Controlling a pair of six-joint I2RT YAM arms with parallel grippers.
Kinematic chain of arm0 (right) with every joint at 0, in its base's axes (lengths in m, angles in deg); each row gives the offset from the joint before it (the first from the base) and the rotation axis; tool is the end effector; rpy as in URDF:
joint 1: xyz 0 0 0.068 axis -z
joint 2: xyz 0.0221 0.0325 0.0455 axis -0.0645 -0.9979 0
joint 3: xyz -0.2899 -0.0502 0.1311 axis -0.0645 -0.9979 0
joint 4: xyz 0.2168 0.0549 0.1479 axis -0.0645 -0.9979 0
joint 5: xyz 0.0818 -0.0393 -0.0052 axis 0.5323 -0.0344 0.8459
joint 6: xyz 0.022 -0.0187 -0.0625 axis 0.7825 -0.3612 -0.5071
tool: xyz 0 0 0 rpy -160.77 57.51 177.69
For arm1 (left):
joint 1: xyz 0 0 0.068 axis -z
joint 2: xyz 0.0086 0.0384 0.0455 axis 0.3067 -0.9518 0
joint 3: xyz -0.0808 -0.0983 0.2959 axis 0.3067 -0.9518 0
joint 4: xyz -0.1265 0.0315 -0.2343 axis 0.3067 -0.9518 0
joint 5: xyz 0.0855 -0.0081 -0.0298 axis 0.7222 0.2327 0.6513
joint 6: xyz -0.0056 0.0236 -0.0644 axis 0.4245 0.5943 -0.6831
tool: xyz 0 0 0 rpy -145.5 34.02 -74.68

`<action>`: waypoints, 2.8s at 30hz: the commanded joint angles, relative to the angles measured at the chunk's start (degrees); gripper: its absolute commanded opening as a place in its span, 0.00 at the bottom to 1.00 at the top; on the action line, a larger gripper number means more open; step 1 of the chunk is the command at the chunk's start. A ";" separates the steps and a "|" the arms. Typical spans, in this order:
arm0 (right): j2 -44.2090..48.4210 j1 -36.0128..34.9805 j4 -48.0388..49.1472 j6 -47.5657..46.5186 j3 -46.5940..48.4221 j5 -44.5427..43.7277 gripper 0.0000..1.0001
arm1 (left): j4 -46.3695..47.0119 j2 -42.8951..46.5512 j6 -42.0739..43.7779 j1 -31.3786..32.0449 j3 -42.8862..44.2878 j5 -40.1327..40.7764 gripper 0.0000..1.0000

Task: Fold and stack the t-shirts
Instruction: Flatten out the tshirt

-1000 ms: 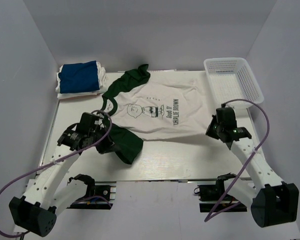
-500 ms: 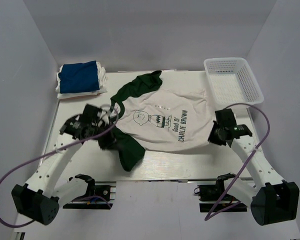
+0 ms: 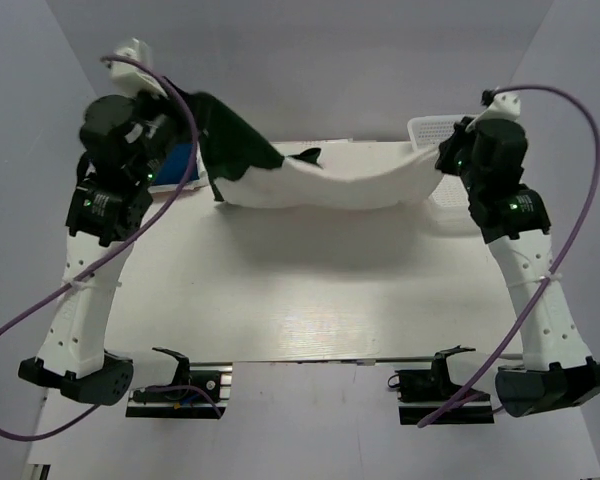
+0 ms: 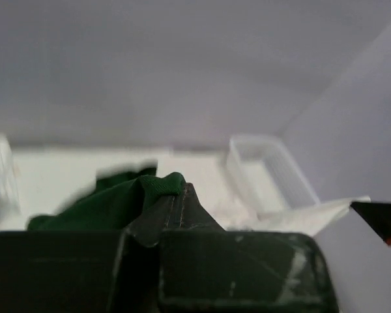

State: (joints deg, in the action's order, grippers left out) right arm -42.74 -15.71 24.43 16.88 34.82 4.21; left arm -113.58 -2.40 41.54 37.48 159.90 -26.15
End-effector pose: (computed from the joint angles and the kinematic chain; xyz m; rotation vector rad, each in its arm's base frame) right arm 0.2505 0.0396 0.4864 0.2335 1.8240 0.1210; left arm 0.2320 -0.0831 0.5754 -0.0807 1.6988 -0.5961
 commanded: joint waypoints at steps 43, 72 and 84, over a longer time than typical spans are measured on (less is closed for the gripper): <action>-12.35 0.32 27.73 -14.25 18.63 6.73 0.00 | 42.87 -21.07 27.03 -0.46 25.11 29.50 0.00; -5.61 1.11 54.12 -19.35 -19.73 24.13 0.00 | 28.75 23.32 -4.17 -2.92 -40.61 22.94 0.00; 9.96 1.02 25.30 4.02 -47.44 15.35 0.00 | -12.75 36.92 -32.91 -2.39 -65.91 -8.69 0.00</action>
State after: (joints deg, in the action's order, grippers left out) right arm -35.63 -14.73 58.94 12.36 -10.23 24.75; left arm -116.10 34.02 15.72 34.90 96.76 -22.63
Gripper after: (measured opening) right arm 0.017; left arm 0.018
